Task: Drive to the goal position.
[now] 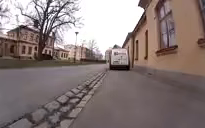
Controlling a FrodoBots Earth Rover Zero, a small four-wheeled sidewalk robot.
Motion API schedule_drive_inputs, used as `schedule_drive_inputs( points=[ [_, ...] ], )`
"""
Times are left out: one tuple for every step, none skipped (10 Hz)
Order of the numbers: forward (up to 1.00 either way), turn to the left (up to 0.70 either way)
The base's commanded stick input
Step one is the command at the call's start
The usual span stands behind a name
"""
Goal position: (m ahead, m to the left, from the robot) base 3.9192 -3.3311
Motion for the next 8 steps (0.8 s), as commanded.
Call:
schedule_drive_inputs(
  points=[
    [0.70, 0.00],
    [0.70, 0.00],
    [0.70, 0.00],
    [0.70, 0.00],
    [0.70, 0.00],
    [0.70, 0.00],
    [0.70, 0.00],
    [0.70, 0.00]
  ],
)
